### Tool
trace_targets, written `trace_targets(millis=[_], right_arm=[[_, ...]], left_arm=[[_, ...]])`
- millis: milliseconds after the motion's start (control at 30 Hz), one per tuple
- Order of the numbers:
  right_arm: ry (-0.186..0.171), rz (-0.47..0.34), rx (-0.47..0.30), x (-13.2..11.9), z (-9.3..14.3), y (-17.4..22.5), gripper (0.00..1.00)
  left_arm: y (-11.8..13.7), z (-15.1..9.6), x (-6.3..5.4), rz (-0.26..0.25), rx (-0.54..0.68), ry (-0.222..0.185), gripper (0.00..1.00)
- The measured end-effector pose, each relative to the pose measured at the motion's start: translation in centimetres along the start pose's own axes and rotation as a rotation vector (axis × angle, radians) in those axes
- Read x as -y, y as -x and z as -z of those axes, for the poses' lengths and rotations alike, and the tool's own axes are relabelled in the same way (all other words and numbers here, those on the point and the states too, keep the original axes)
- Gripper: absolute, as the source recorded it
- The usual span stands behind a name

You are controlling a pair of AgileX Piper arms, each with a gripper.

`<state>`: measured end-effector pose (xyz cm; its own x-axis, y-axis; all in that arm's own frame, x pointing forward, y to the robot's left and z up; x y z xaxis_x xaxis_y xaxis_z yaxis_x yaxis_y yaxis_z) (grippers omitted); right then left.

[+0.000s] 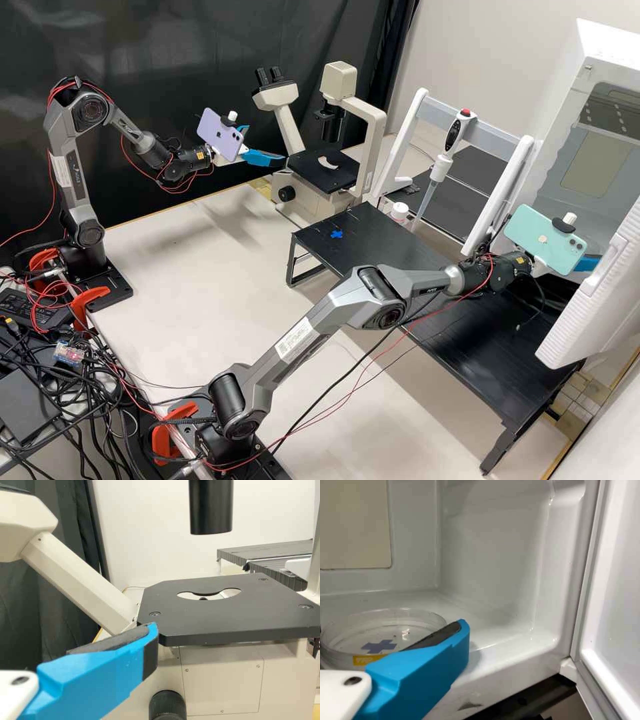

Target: Move the petri dish to the incubator

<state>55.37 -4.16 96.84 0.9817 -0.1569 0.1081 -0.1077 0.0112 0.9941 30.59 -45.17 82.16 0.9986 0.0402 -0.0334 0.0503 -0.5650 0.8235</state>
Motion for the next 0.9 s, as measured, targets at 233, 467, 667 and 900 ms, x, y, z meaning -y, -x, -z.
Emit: trace_targets(millis=[233, 467, 667, 900], right_arm=[[-0.012, 0.012, -0.032, 0.3, -0.9, 0.6, 1.0], [-0.048, 0.02, -0.03, 0.2, -1.4, 2.3, 1.0], [-0.076, -0.013, -0.031, -0.5, -2.3, 5.2, 1.0], [-0.067, -0.058, -0.039, -1.7, -3.1, 9.4, 1.0]], left_arm=[[0.0, 0.0, 0.0, 0.0, 0.0, 0.0, 1.0], [0.0, 0.0, 0.0, 0.0, 0.0, 0.0, 1.0], [0.0, 0.0, 0.0, 0.0, 0.0, 0.0, 1.0], [0.0, 0.0, 0.0, 0.0, 0.0, 0.0, 1.0]])
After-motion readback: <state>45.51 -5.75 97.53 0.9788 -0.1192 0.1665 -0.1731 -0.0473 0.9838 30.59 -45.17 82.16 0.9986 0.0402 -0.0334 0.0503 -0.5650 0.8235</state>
